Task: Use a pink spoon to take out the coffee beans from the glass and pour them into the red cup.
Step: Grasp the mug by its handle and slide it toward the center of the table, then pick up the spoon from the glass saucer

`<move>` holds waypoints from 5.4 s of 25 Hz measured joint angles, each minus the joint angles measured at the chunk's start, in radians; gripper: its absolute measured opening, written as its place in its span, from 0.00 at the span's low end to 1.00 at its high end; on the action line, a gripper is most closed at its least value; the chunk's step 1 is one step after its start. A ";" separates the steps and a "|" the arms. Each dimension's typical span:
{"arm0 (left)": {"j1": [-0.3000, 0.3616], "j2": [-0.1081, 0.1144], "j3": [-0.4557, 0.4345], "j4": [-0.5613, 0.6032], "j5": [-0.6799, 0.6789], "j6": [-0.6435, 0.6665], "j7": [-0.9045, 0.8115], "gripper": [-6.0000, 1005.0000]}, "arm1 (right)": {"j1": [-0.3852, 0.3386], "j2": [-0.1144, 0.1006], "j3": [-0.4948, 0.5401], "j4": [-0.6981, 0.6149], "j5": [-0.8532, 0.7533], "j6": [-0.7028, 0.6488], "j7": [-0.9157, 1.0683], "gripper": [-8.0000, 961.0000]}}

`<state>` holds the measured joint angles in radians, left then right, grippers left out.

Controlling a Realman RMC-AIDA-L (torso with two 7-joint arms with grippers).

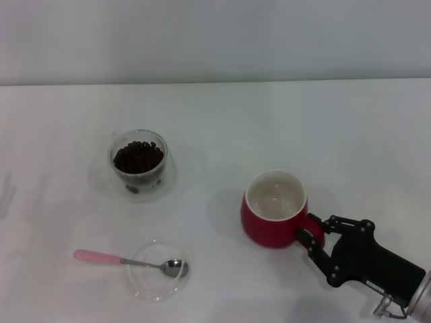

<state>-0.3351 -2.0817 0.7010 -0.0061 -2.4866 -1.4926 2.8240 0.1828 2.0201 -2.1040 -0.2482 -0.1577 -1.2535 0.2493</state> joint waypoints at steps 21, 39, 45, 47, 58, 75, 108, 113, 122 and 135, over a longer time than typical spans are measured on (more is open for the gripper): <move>0.001 0.000 0.000 0.000 0.000 0.000 0.000 0.87 | 0.009 -0.002 -0.035 0.001 0.009 -0.003 0.026 0.26; -0.005 -0.001 0.000 -0.006 0.000 0.000 0.000 0.87 | 0.013 -0.004 0.006 0.017 0.012 0.044 0.007 0.29; -0.006 -0.001 0.000 -0.005 0.000 0.000 0.000 0.87 | 0.014 -0.005 0.007 0.016 0.012 0.042 0.029 0.52; -0.006 -0.001 0.000 -0.004 0.000 0.000 0.000 0.88 | 0.013 -0.006 0.012 0.016 0.012 0.040 0.033 0.61; -0.005 -0.001 0.004 0.000 0.002 0.009 -0.004 0.87 | 0.001 -0.023 0.119 0.152 0.012 -0.263 0.075 0.91; -0.002 -0.006 0.008 -0.156 0.139 -0.111 -0.630 0.87 | 0.080 -0.075 0.669 0.205 0.013 -0.398 0.081 0.91; 0.082 -0.005 0.007 -0.193 0.584 0.070 -0.908 0.88 | 0.163 -0.037 0.683 0.116 0.003 -0.141 -0.011 0.91; 0.070 -0.006 0.007 -0.192 0.622 0.072 -0.908 0.88 | 0.157 -0.034 0.679 0.118 0.003 -0.141 -0.012 0.91; 0.050 -0.006 0.000 -0.187 0.681 0.058 -0.906 0.87 | 0.143 -0.025 0.679 0.119 0.001 -0.147 -0.012 0.91; 0.059 -0.003 0.000 -0.190 0.685 0.045 -0.925 0.86 | 0.117 -0.018 0.680 0.117 0.001 -0.164 -0.008 0.91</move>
<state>-0.2759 -2.0850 0.7006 -0.1957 -1.8011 -1.4480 1.8992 0.2999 2.0020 -1.4240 -0.1311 -0.1565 -1.4171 0.2413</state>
